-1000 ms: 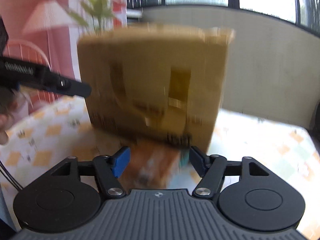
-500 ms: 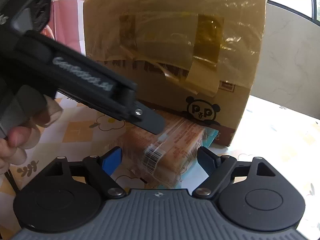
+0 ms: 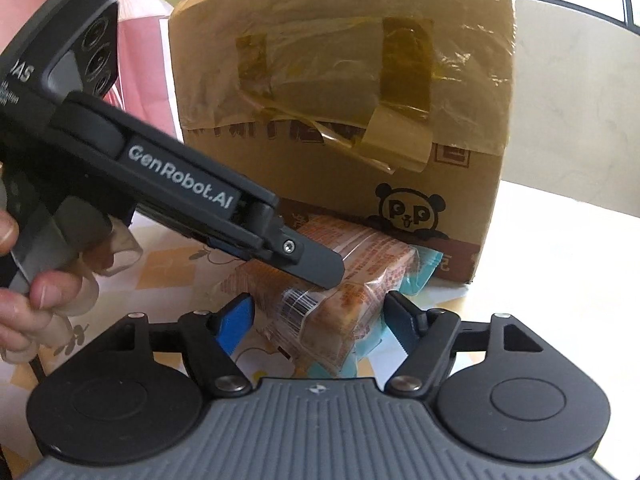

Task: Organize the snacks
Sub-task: 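Return both tools to the table and grip the pink bread packet between them, then carry the bread packet over the open box and release it with both tools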

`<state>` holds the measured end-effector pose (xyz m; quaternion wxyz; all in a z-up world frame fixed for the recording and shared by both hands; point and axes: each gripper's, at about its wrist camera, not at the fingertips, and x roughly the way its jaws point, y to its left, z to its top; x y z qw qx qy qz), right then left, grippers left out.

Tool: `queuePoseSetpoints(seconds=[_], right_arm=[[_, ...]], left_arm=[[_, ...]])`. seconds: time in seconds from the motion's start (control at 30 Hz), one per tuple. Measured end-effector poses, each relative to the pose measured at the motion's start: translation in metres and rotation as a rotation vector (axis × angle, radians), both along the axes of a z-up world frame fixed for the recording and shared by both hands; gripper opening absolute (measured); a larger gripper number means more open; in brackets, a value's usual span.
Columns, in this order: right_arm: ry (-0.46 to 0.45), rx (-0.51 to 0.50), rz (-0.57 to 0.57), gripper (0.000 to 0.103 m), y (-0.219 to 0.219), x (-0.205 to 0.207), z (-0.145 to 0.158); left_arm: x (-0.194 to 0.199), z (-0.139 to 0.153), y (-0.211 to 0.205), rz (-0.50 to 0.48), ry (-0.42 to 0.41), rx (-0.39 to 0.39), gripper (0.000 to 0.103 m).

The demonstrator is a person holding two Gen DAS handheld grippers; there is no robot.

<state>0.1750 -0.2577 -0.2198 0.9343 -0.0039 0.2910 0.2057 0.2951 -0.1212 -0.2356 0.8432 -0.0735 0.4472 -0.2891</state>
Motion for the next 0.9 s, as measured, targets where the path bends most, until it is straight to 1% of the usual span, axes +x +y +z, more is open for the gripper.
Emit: queuePoseSetpoints(seconds=[0.07,0.2,0.47,0.57,0.63,0.73,0.83,0.9], right_arm=[[0.009,0.012,0.001,0.073,-0.006,0.004,0.0],[0.034,0.042,0.001,0.075,-0.013,0.01,0.001],[0.054,0.05,0.021,0.074,-0.016,0.015,0.003],[0.069,0.019,0.029,0.069,-0.012,0.015,0.008],[0.085,0.016,0.028,0.064,-0.011,0.01,0.012],[0.111,0.048,0.006,0.061,-0.011,0.003,0.017],[0.114,0.033,-0.002,0.061,-0.007,-0.001,0.022],[0.111,0.017,-0.003,0.06,-0.004,-0.003,0.027]], left_arm=[[-0.003,0.004,-0.001,-0.003,-0.01,0.015,0.056],[-0.005,0.006,-0.002,0.003,-0.013,0.019,0.056],[-0.01,0.012,-0.002,0.001,-0.006,0.043,0.056],[-0.013,0.015,-0.002,-0.002,0.01,0.058,0.056],[-0.017,0.019,-0.002,-0.033,0.015,0.075,0.056],[-0.027,0.025,0.0,-0.069,0.006,0.082,0.056],[-0.035,0.032,0.001,-0.085,-0.006,0.095,0.055],[-0.04,0.036,0.004,-0.084,-0.013,0.086,0.055]])
